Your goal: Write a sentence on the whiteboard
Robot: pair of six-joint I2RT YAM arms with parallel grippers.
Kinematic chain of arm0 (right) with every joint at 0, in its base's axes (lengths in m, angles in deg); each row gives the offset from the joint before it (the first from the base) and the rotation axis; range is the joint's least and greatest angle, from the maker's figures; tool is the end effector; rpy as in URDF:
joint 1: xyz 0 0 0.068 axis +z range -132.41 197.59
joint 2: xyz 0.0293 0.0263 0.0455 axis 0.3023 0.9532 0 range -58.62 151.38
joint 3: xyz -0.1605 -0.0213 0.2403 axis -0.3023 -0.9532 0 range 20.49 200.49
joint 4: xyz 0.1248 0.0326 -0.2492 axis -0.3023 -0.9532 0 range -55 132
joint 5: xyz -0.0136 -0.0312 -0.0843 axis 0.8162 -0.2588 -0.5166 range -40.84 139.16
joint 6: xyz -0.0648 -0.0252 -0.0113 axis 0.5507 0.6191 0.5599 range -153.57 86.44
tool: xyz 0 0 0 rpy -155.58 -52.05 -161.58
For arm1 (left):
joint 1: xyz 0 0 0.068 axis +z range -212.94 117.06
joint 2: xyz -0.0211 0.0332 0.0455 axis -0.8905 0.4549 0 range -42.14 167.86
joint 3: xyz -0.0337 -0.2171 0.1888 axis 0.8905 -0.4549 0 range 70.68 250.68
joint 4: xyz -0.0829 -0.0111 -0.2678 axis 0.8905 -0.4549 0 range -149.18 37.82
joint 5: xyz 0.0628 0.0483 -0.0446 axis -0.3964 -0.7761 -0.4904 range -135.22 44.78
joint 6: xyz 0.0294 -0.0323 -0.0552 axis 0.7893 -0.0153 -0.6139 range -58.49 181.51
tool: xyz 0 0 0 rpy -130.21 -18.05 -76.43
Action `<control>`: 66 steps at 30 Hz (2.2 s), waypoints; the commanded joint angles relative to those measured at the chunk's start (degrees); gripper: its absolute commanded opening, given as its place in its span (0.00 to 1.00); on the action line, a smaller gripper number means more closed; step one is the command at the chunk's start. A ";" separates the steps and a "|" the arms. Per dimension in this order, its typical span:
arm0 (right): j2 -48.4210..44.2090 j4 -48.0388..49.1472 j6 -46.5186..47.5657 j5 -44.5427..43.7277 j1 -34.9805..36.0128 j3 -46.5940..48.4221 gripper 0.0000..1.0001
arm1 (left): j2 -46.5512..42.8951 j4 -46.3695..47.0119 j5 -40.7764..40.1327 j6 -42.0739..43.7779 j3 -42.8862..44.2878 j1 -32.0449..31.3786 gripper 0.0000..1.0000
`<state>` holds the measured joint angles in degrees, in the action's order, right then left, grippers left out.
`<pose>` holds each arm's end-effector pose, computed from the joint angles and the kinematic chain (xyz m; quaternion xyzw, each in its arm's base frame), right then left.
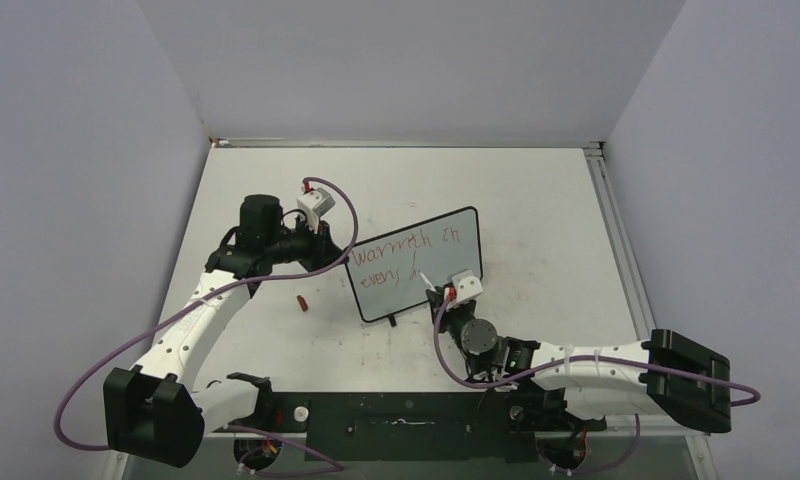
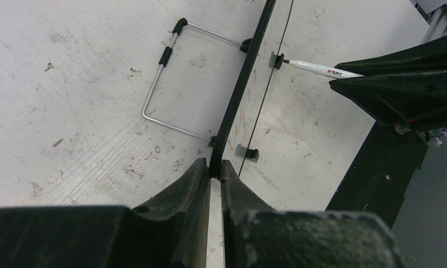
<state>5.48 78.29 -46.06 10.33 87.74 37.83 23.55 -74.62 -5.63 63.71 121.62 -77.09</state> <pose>0.1153 0.2130 0.1930 -0.1632 0.7376 0.2064 0.6219 0.2531 -0.1017 0.2889 0.2689 0.8127 -0.3453 0.3846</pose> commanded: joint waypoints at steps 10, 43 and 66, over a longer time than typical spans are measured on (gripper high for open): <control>1.56 5.24 3.91 0.61 -2.47 1.97 0.05 | 0.14 -2.37 -1.77 1.00 -0.53 0.20 0.00; 2.30 1.68 -1.05 -1.02 -2.09 -0.82 0.05 | 0.32 -2.39 -1.63 1.11 -0.40 0.27 0.00; 3.44 2.72 0.10 -0.27 -3.49 0.20 0.05 | 0.34 -2.30 -1.54 1.13 -0.45 0.23 0.00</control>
<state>8.43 79.60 -43.50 10.55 84.68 38.05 23.55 -74.62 -5.67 63.71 121.62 -77.09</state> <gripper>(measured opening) 0.151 0.091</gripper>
